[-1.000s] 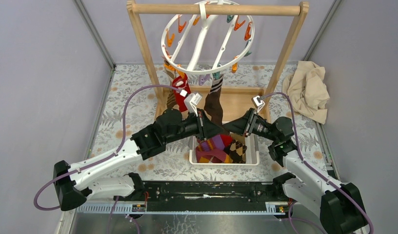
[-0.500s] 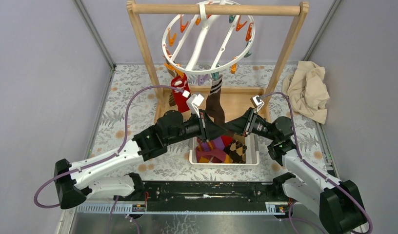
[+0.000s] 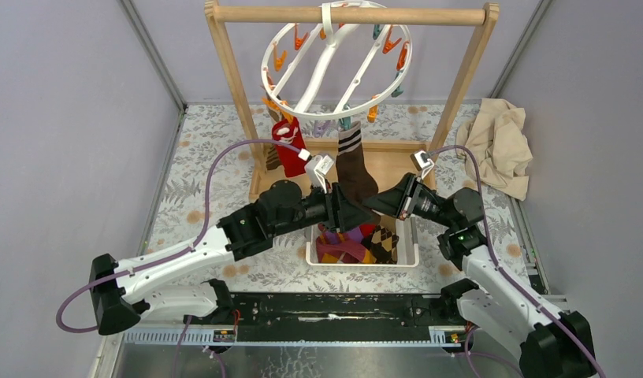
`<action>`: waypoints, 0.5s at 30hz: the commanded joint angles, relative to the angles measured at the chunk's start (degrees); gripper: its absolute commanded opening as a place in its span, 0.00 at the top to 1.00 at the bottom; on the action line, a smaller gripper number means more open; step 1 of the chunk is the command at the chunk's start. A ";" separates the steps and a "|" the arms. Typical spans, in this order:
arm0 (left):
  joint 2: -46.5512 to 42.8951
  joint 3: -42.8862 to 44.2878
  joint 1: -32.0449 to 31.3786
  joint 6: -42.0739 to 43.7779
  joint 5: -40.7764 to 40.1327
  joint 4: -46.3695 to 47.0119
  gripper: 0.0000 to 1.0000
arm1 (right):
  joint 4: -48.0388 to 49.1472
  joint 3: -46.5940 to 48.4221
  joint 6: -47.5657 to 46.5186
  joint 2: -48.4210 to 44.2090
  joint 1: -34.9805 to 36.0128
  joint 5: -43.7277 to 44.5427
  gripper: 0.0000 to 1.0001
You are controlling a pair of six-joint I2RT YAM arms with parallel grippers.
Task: Remove the socks clipped to the hanger
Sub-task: Remove the sock from the hanger.
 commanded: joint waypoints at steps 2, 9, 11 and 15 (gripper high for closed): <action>-2.31 5.10 -0.31 3.50 -4.53 -5.11 0.40 | -12.37 6.39 -7.82 -5.76 -0.20 -0.37 0.98; -5.12 8.89 -0.28 5.96 -7.31 -9.66 0.03 | -23.11 9.35 -12.21 -8.76 -0.22 0.64 1.00; -5.67 9.66 -0.33 6.71 -8.13 -10.64 0.02 | -23.86 9.54 -11.90 -8.99 -0.17 0.53 1.00; -6.11 11.34 -0.29 8.47 -11.02 -12.73 0.02 | -25.01 10.19 -11.55 -10.22 -0.25 0.39 1.00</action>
